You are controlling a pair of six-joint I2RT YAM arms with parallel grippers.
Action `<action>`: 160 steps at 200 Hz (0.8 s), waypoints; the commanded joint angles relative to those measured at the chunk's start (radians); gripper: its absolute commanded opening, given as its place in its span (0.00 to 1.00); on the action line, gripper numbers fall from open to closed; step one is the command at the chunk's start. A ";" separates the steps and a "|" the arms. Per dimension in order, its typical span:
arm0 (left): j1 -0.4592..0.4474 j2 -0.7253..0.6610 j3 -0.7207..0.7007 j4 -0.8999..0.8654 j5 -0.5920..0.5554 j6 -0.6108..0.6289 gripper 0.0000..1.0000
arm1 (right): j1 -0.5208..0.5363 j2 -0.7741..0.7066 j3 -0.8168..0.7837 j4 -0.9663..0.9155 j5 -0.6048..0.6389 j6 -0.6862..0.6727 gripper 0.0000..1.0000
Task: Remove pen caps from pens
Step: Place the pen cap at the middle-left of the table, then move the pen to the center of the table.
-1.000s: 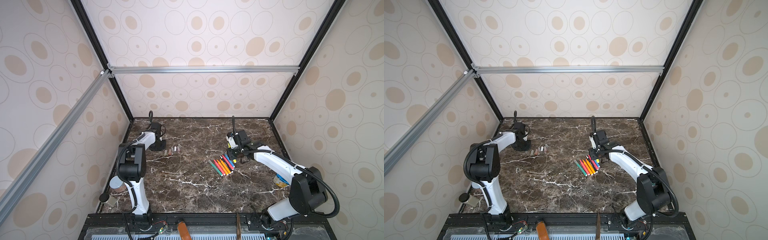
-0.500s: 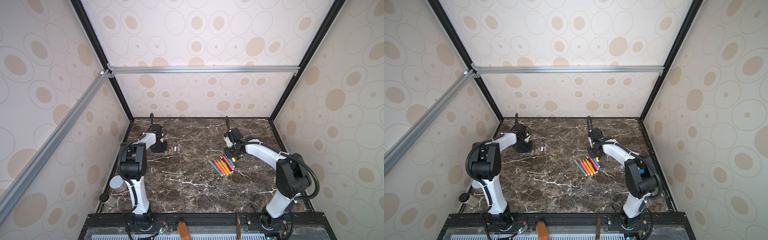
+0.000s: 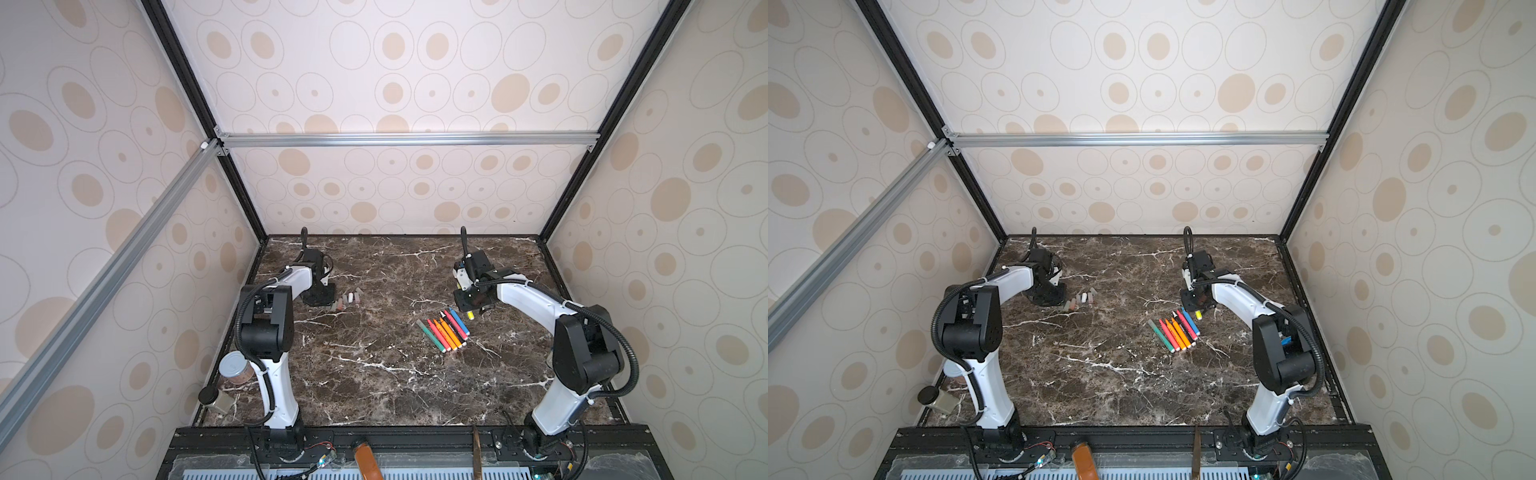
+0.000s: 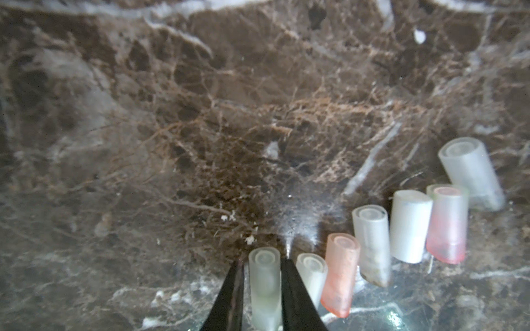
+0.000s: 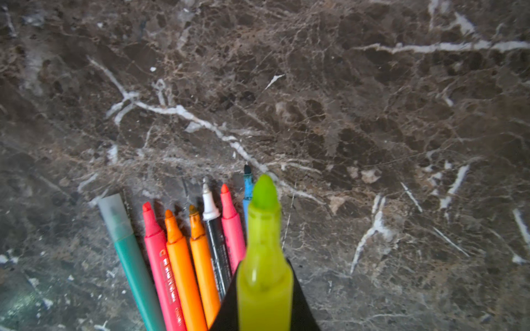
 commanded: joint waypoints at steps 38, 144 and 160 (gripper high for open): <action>0.003 -0.067 0.002 -0.064 -0.041 0.018 0.28 | 0.097 -0.048 -0.033 -0.045 -0.074 -0.042 0.00; 0.013 -0.373 0.049 -0.069 -0.027 -0.006 0.29 | 0.205 0.059 0.001 -0.075 -0.074 -0.060 0.00; 0.014 -0.431 0.017 -0.028 0.000 -0.021 0.29 | 0.211 0.067 -0.002 -0.073 -0.076 -0.059 0.00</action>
